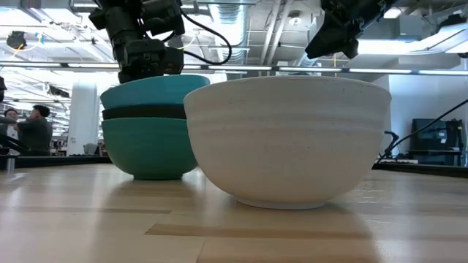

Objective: Nest bowls inside each other
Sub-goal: Stack the blue bowl on the black bowl

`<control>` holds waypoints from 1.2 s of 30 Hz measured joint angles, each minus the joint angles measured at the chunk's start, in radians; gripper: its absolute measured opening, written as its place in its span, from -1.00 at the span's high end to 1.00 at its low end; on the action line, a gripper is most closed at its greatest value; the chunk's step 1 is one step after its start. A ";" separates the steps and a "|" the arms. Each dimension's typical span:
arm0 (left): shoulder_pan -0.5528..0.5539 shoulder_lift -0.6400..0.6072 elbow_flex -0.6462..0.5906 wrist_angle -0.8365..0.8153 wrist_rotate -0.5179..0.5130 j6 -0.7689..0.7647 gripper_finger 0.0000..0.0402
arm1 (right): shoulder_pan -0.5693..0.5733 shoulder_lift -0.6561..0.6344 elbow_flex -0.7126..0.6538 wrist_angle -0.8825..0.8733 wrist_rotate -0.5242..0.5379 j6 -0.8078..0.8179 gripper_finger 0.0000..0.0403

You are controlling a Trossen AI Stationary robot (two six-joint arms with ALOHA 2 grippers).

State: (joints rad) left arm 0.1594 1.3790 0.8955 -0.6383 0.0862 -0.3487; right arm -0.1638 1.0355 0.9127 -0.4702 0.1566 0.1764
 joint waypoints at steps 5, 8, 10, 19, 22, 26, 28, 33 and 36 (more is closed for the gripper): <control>-0.001 0.004 0.000 -0.024 0.040 0.010 0.88 | 0.000 0.000 0.000 0.000 -0.001 0.000 0.38; -0.001 0.004 0.000 -0.021 0.059 0.001 0.83 | 0.000 0.000 0.000 0.000 -0.001 0.000 0.38; -0.001 0.004 0.000 -0.022 0.060 -0.007 0.79 | 0.000 0.000 0.000 0.000 -0.002 0.000 0.38; -0.001 0.006 0.057 -0.032 0.068 -0.012 0.66 | 0.000 0.000 0.000 0.000 -0.002 0.000 0.38; -0.001 0.006 0.090 -0.033 0.068 -0.009 0.66 | 0.000 0.000 0.000 0.000 -0.002 0.000 0.38; -0.001 0.002 0.132 -0.030 0.068 0.013 0.65 | 0.000 0.000 0.000 -0.001 -0.002 0.000 0.38; -0.001 0.000 0.148 -0.034 0.062 0.026 0.65 | 0.000 0.000 0.000 -0.001 -0.004 0.000 0.38; -0.001 -0.007 0.159 -0.115 0.050 0.038 0.65 | 0.000 0.000 0.000 -0.001 -0.032 0.000 0.38; -0.001 -0.007 0.154 -0.171 0.040 0.041 0.65 | 0.000 0.000 0.000 -0.001 -0.032 -0.001 0.38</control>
State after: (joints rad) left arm 0.1587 1.3720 1.0497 -0.8091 0.1261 -0.3077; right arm -0.1638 1.0355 0.9127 -0.4713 0.1246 0.1753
